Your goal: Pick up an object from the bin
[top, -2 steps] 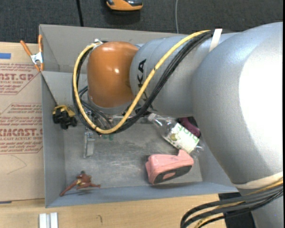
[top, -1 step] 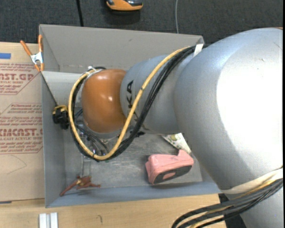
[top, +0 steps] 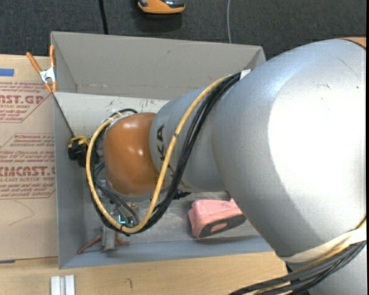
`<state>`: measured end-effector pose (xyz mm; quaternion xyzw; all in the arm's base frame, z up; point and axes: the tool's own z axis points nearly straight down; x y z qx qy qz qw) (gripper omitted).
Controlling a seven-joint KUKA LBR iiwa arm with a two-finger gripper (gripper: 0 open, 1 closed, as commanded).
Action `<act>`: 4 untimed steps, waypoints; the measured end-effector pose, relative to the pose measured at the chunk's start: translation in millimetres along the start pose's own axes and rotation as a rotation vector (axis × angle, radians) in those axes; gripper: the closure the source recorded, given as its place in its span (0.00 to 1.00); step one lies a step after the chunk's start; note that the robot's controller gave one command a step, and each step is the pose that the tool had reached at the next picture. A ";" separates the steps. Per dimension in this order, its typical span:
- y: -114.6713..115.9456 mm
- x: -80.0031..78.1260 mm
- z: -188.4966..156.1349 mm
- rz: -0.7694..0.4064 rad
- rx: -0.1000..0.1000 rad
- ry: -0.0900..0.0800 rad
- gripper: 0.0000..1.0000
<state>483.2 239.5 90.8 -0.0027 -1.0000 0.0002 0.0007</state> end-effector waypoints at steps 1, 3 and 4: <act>0.6 -0.8 -0.3 -0.001 -0.001 -0.001 0.00; -60.9 -16.9 -73.3 0.022 -0.002 -0.005 0.00; -70.2 -15.0 -68.5 0.088 -0.001 -0.004 0.00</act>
Offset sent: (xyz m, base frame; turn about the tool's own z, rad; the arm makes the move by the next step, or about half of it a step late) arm 0.0526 -0.0452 0.1248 -0.1678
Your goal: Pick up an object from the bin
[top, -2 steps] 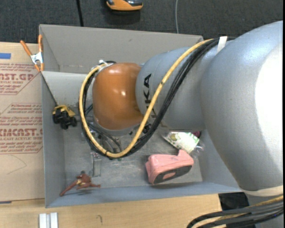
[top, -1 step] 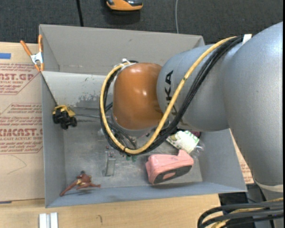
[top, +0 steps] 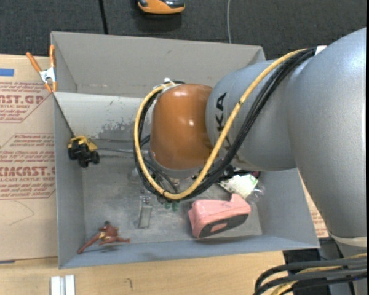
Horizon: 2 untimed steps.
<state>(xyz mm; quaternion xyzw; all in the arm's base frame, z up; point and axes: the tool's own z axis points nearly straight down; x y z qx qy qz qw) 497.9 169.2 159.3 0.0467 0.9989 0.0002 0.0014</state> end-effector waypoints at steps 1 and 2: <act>-14.2 -12.6 21.3 0.035 0.000 0.005 0.00; -20.2 -6.9 -24.5 0.030 0.004 0.010 0.00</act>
Offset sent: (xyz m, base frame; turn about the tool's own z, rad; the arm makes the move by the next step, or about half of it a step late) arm 0.0001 -0.0193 0.0692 0.0152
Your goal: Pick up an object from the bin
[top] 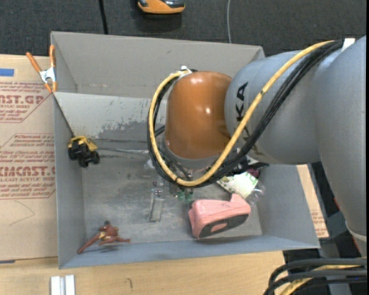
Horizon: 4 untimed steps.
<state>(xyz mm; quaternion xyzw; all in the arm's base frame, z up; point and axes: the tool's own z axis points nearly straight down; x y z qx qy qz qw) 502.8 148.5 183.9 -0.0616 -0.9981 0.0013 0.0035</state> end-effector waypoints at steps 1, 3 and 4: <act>-9.0 -10.6 -65.6 -0.150 -0.002 -0.006 0.00; -58.6 -7.2 -47.5 -0.012 -0.006 -0.016 0.00; -77.5 -16.5 3.5 -0.104 -0.003 -0.009 0.00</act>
Offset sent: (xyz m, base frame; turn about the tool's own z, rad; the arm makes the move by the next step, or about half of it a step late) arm -0.0047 -0.0388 0.1042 -0.0415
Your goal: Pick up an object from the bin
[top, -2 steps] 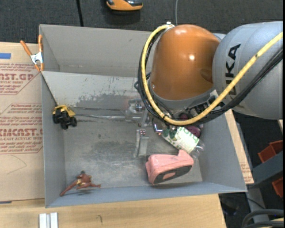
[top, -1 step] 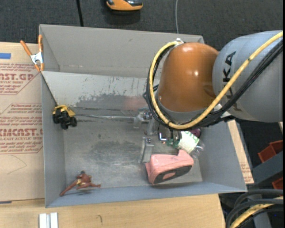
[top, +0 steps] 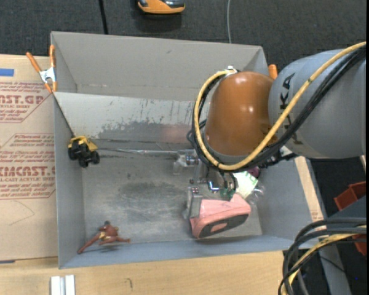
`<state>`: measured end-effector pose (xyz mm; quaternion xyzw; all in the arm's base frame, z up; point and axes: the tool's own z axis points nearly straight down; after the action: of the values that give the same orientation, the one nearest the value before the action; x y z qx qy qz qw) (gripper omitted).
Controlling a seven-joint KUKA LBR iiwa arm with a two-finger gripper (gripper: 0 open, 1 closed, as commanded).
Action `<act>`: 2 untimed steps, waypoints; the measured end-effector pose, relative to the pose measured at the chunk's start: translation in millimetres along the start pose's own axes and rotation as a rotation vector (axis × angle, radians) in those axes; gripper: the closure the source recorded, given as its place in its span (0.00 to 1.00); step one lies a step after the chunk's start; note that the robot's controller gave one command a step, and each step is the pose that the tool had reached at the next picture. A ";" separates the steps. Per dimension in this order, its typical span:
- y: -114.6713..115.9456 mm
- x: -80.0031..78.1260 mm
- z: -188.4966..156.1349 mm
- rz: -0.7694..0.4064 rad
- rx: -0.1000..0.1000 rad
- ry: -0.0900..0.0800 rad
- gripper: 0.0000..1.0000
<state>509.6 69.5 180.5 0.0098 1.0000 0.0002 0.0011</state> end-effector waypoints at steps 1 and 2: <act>-37.7 14.6 7.8 -0.248 0.000 0.003 0.00; -52.2 16.0 26.1 -0.377 -0.001 0.001 0.00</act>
Offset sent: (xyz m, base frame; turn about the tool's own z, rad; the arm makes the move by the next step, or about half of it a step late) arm -0.0185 -0.0631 -0.0548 0.0438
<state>492.7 17.7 154.3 -0.1777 0.9841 0.0004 0.0004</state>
